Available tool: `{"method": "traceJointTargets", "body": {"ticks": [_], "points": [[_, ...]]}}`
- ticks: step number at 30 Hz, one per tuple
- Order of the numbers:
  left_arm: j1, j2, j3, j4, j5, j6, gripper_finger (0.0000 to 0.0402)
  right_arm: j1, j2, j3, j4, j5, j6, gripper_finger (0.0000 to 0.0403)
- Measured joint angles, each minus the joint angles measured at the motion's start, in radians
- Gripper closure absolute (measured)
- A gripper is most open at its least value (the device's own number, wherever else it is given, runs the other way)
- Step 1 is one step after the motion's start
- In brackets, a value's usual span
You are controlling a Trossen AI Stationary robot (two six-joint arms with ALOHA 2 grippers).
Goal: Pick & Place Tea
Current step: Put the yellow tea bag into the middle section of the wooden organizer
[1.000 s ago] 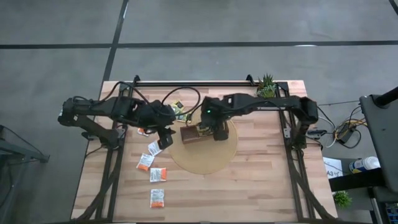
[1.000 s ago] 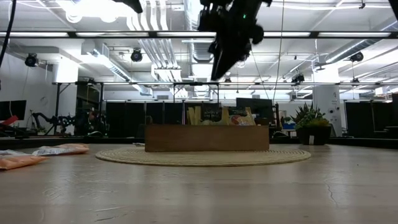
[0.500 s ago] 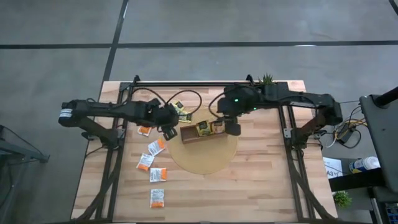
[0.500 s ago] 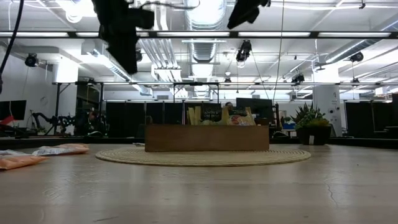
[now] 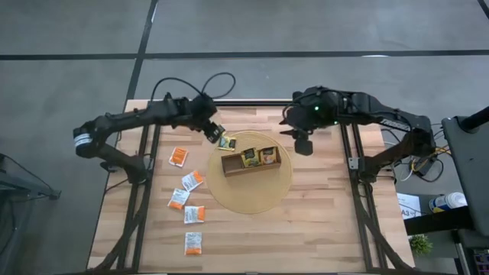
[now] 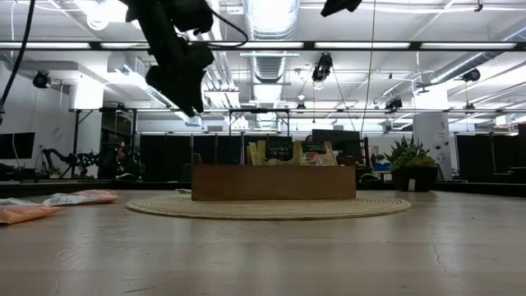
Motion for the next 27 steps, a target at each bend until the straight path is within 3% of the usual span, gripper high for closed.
{"method": "traceJointTargets", "body": {"ticks": [12,19,22,27], "points": [[0.139,0.164,-0.001,0.053,0.024,0.195,0.0226,-0.046,-0.04,0.0,0.011,0.001,0.09,0.0261],[0.204,0.315,0.012,0.083,0.055,0.206,0.0219,-0.048,-0.041,0.0,0.011,0.0,0.164,0.0269],[0.23,0.359,0.031,0.065,0.105,0.205,0.0197,-0.048,-0.041,0.0,0.011,0.0,0.167,0.0271],[0.24,0.403,0.061,0.018,0.103,0.232,0.0136,-0.048,-0.04,0.0,0.011,0.001,0.199,0.0271]]}}
